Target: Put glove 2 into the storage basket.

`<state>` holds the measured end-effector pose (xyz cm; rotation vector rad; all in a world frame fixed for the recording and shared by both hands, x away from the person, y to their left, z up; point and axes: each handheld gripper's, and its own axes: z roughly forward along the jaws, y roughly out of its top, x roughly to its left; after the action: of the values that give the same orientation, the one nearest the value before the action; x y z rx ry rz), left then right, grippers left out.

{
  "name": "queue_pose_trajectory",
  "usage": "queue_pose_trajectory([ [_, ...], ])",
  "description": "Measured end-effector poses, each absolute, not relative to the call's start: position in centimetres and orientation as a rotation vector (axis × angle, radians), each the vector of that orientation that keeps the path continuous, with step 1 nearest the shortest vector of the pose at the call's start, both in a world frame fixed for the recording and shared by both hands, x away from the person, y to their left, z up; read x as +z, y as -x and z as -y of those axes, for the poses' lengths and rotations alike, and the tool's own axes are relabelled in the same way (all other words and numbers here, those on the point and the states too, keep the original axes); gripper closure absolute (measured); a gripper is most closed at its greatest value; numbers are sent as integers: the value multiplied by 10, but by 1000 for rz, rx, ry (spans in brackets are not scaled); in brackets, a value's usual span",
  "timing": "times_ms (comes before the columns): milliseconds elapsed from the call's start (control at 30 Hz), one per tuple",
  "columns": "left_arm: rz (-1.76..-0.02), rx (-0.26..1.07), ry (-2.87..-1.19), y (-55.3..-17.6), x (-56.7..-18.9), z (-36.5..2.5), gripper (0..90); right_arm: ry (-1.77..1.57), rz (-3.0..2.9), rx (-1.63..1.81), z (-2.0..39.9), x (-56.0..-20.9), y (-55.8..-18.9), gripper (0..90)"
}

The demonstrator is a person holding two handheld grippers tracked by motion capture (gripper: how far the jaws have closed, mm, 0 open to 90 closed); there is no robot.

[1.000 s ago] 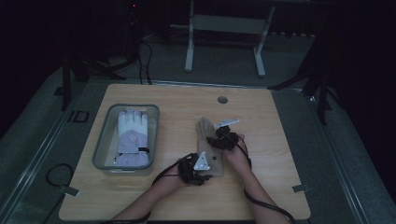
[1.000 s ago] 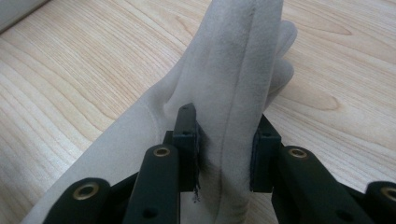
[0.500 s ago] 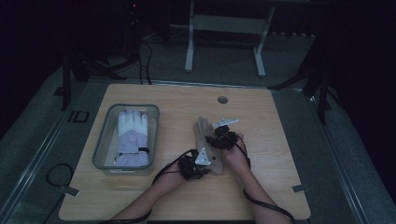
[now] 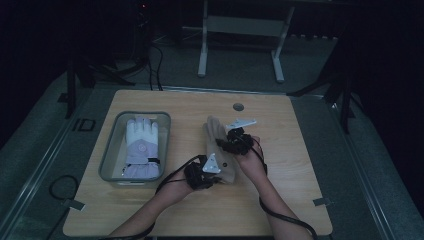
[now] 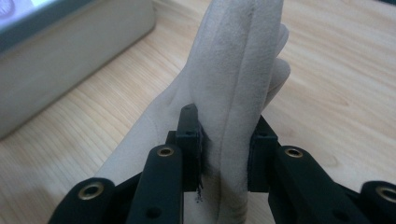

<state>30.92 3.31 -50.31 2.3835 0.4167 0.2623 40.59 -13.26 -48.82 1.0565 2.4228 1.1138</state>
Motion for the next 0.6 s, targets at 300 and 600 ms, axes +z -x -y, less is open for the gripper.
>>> queue_pose_trajectory([
  [300,-421,294,-2388,-304,-482,-47,812,-1044,-2415,1165,121,-471,-405,723],
  [600,-447,334,-2423,-297,-468,-60,813,-1008,-2418,1202,106,-457,-403,723],
])
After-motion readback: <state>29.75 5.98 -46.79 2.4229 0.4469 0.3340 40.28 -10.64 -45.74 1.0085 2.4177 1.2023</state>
